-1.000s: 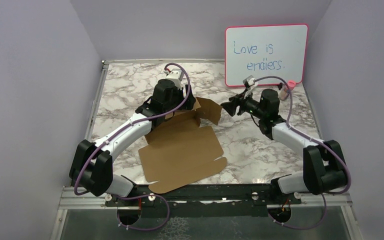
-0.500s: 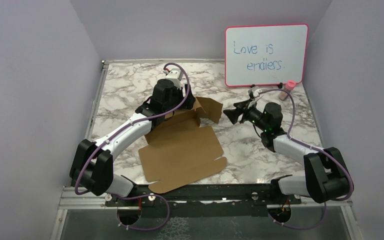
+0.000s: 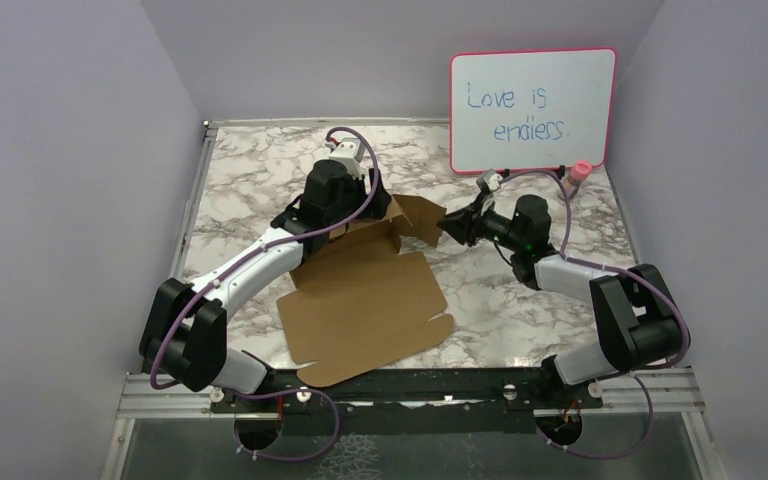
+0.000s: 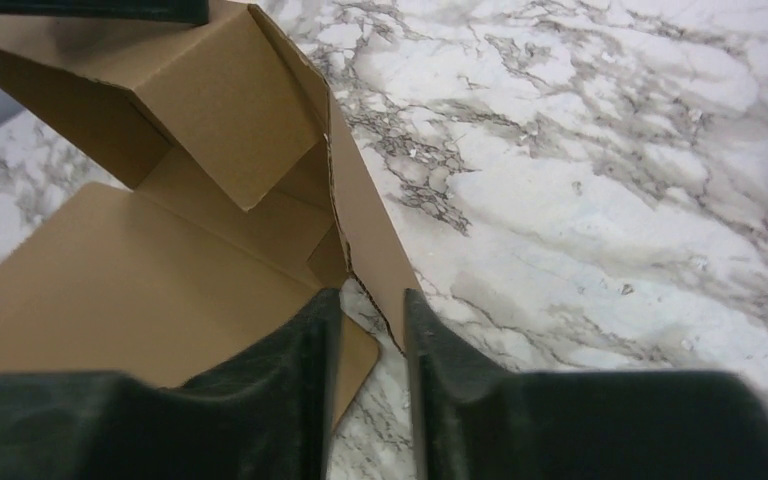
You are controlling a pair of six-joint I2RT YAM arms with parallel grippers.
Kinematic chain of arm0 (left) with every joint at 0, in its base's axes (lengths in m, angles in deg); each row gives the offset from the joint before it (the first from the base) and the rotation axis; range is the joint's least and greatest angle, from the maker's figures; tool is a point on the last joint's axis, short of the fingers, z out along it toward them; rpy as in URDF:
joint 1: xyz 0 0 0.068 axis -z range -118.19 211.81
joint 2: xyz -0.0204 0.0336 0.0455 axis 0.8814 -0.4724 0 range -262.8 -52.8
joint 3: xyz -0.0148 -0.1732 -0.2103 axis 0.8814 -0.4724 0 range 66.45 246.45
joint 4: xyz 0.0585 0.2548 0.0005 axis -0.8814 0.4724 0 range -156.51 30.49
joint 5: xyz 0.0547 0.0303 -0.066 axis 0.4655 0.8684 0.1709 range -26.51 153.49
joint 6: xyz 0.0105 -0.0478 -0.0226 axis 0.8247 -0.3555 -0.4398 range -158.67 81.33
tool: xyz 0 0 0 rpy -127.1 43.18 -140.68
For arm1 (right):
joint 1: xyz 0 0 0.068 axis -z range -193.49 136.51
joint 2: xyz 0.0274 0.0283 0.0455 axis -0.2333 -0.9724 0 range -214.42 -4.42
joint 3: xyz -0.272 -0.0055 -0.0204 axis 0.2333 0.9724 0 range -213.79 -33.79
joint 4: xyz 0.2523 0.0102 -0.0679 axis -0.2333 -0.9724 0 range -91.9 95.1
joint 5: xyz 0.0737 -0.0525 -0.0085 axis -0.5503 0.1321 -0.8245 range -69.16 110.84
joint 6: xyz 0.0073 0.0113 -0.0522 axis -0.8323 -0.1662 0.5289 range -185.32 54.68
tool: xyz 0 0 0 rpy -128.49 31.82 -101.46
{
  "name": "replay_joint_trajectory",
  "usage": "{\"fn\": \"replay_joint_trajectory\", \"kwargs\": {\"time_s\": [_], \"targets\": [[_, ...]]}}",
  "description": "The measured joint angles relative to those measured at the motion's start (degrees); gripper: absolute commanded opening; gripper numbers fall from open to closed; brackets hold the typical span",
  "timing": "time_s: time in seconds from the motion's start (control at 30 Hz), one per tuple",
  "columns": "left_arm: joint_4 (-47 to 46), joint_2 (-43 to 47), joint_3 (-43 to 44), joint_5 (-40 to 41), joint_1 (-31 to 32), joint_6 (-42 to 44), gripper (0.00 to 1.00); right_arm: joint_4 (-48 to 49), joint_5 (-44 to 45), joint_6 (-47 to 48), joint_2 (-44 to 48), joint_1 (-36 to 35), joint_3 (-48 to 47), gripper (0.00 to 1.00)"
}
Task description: Fold the paper box
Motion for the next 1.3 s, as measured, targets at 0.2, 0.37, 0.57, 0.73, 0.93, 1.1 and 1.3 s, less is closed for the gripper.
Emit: {"fn": "replay_joint_trajectory", "kwargs": {"time_s": [0.2,0.37,0.57,0.73,0.93,1.1,1.3], "targets": [[-0.5,0.0,-0.3,0.0,0.0,-0.3,0.74,-1.9,1.6,1.8,0.4,-2.4,-1.6,0.05],[-1.1,0.1,-0.8,0.5,-0.3,-1.2,0.74,-5.5,8.1,4.0,3.3,-5.8,-1.6,0.01],[-2.3,0.3,-1.7,1.6,-0.4,-2.6,0.73,-10.0,18.0,4.6,7.2,-11.9,-1.1,0.01],[-2.8,0.7,-2.2,2.2,-0.4,-3.0,0.72,-12.6,25.3,3.8,8.8,-15.3,-1.2,0.03],[-2.9,1.2,-2.8,2.4,-0.3,-3.2,0.72,-15.9,29.2,3.6,9.5,-16.3,-2.7,0.05],[-3.1,1.7,-3.2,2.7,-0.3,-3.5,0.71,-20.4,29.8,3.4,9.5,-16.3,-5.8,0.05],[-3.8,2.4,-4.2,3.9,-0.2,-4.0,0.71,-25.8,30.1,0.1,9.5,-16.8,-8.9,0.05]]}}
